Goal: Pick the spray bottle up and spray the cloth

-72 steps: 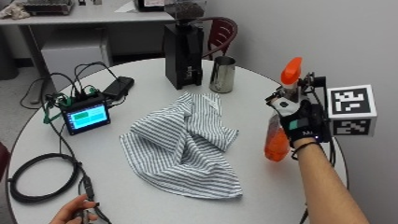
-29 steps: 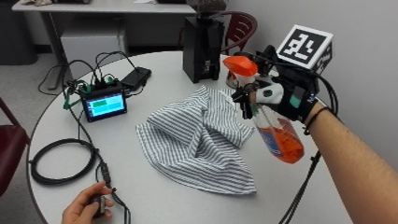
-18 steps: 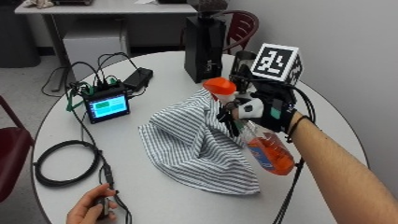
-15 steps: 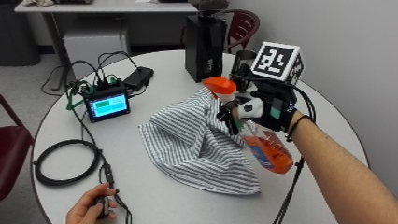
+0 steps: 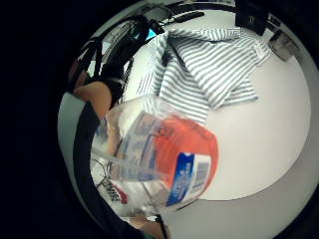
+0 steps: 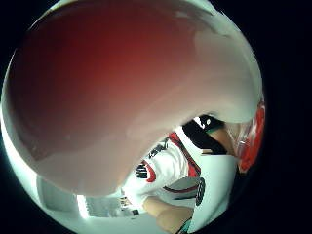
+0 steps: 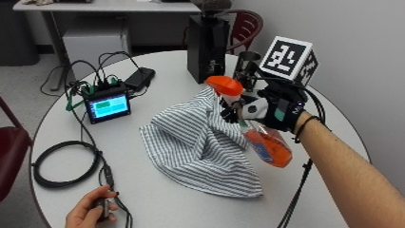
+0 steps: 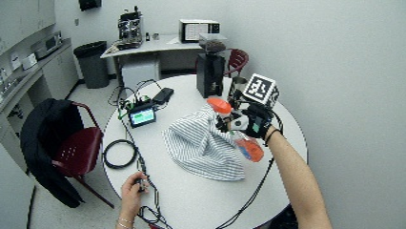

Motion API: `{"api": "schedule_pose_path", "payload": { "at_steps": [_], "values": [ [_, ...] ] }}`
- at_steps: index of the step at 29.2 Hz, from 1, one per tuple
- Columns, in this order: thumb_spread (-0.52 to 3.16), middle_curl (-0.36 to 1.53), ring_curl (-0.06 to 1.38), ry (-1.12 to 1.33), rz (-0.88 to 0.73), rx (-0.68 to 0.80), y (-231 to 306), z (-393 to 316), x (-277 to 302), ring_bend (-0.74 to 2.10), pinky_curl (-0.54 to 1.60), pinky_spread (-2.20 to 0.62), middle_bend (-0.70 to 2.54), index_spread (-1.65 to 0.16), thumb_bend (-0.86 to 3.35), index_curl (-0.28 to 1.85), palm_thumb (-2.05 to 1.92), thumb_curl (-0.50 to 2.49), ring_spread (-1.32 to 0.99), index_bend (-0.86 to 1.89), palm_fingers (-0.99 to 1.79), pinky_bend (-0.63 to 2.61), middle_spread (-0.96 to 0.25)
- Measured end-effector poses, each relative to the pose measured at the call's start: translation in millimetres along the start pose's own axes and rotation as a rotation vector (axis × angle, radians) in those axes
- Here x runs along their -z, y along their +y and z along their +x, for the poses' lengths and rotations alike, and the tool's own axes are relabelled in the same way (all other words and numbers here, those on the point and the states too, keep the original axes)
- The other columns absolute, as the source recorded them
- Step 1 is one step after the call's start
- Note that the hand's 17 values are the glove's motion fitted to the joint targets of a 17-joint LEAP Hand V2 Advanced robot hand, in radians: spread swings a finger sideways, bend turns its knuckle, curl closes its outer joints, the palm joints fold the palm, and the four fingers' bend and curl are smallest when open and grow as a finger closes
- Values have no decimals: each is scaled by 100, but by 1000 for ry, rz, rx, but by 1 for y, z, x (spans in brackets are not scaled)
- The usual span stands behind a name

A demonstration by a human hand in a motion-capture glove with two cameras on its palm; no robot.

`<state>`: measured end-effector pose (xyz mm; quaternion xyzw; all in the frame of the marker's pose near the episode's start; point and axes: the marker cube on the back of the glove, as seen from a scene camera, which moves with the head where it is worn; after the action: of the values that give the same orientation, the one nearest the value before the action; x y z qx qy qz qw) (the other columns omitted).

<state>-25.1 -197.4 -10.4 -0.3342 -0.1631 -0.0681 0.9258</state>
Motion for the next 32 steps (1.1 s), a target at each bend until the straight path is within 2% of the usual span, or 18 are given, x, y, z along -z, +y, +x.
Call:
{"api": "schedule_pose_path", "payload": {
  "at_steps": [8,17,26,32],
  "values": [
    [90,55,47,103,71,-12,6,-1,12,72,32,7,54,-25,-1,32,95,62,-14,8,91,13,-13],
    [85,51,44,127,147,19,9,1,11,68,33,9,49,-27,-1,27,102,63,-13,7,101,21,-13],
    [71,50,44,200,260,75,9,3,11,67,38,0,47,-25,-3,25,104,65,-15,7,117,36,-14],
    [64,50,44,188,265,69,10,5,15,69,39,-4,46,-25,-4,25,101,66,-15,10,118,38,-14]
  ]
}}
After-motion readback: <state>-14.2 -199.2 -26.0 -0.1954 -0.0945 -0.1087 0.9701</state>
